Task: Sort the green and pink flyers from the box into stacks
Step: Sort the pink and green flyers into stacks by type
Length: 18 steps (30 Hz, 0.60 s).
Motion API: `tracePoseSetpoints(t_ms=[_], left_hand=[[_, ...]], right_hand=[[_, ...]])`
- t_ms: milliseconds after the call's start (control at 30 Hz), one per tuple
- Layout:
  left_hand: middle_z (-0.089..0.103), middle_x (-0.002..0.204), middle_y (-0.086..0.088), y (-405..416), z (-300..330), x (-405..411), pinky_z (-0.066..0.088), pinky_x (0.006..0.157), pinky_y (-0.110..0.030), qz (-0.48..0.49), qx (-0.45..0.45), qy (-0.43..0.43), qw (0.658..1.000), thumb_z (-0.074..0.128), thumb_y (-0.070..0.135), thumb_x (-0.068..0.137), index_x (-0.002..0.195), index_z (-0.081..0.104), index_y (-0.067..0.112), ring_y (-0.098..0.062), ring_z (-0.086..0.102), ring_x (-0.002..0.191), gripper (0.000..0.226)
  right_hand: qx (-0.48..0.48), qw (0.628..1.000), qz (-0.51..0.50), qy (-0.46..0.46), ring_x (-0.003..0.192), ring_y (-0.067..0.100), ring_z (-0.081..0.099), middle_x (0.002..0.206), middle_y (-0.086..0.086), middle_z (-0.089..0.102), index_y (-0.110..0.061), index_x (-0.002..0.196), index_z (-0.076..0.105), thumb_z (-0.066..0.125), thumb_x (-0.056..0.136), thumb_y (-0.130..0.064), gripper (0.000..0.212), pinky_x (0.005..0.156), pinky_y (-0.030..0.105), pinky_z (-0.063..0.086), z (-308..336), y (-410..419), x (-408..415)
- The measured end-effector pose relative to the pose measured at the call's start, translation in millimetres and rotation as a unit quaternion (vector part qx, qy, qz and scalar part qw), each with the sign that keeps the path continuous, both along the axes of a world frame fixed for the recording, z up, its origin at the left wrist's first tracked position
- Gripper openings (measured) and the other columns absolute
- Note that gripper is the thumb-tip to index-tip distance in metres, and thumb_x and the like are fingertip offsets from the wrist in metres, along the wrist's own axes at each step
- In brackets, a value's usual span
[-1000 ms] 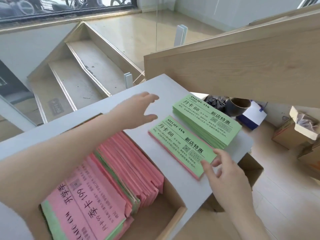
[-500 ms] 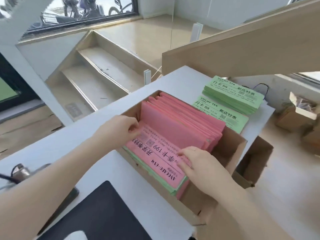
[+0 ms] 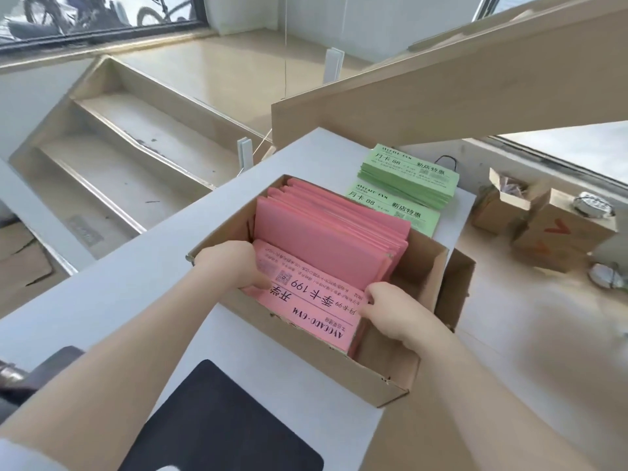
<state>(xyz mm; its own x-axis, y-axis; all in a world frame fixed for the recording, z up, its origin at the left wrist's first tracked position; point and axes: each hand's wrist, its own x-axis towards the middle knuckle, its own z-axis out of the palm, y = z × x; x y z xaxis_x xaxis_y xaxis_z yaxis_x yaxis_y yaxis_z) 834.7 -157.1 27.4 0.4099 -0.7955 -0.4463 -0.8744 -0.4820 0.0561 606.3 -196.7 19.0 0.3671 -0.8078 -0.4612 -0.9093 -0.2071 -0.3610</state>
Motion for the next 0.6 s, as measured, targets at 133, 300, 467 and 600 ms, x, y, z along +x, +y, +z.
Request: tracePoseSetpoints(t_ms=[133,300,467,600], left_hand=[[0.051,0.072,0.004,0,-3,1,0.047,0.078,-0.035,-0.001,-0.010,-0.005,1.000,0.055,0.052,0.084,0.066,0.042,0.018,-0.025,0.055,0.083,0.041],[0.054,0.075,0.001,-2,-4,1,0.044,0.073,-0.034,0.019,-0.032,0.008,0.999,0.043,0.047,0.092,0.068,0.045,0.015,-0.025,0.056,0.081,0.040],[0.062,0.094,-0.001,1,2,1,0.049,0.082,-0.037,-0.009,-0.057,0.091,0.994,0.038,0.042,0.094,0.089,0.053,0.017,-0.022,0.059,0.090,0.030],[0.067,0.100,0.006,17,19,0,0.053,0.079,-0.031,-0.025,-0.135,0.252,0.958,0.050,0.026,0.094,0.111,0.051,0.025,-0.012,0.065,0.089,0.017]], right_hand=[[0.013,0.994,-0.079,-0.080,0.094,0.023,0.056,0.103,0.007,0.058,-0.007,0.108,0.054,0.051,0.093,-0.015,0.017,0.076,0.033,0.045,3,1,-1],[0.027,0.987,-0.100,-0.120,0.094,0.018,0.059,0.100,0.001,0.061,-0.013,0.100,0.053,0.056,0.090,-0.015,0.011,0.084,0.036,0.049,6,1,-4],[-0.012,0.988,-0.097,-0.120,0.092,0.018,0.057,0.104,0.003,0.058,-0.018,0.088,0.053,0.056,0.087,-0.009,0.009,0.075,0.033,0.049,2,0,-5],[-0.037,0.992,-0.064,-0.106,0.105,0.019,0.054,0.120,0.005,0.054,-0.014,0.118,0.051,0.056,0.087,-0.008,0.032,0.086,0.030,0.047,1,2,-7]])
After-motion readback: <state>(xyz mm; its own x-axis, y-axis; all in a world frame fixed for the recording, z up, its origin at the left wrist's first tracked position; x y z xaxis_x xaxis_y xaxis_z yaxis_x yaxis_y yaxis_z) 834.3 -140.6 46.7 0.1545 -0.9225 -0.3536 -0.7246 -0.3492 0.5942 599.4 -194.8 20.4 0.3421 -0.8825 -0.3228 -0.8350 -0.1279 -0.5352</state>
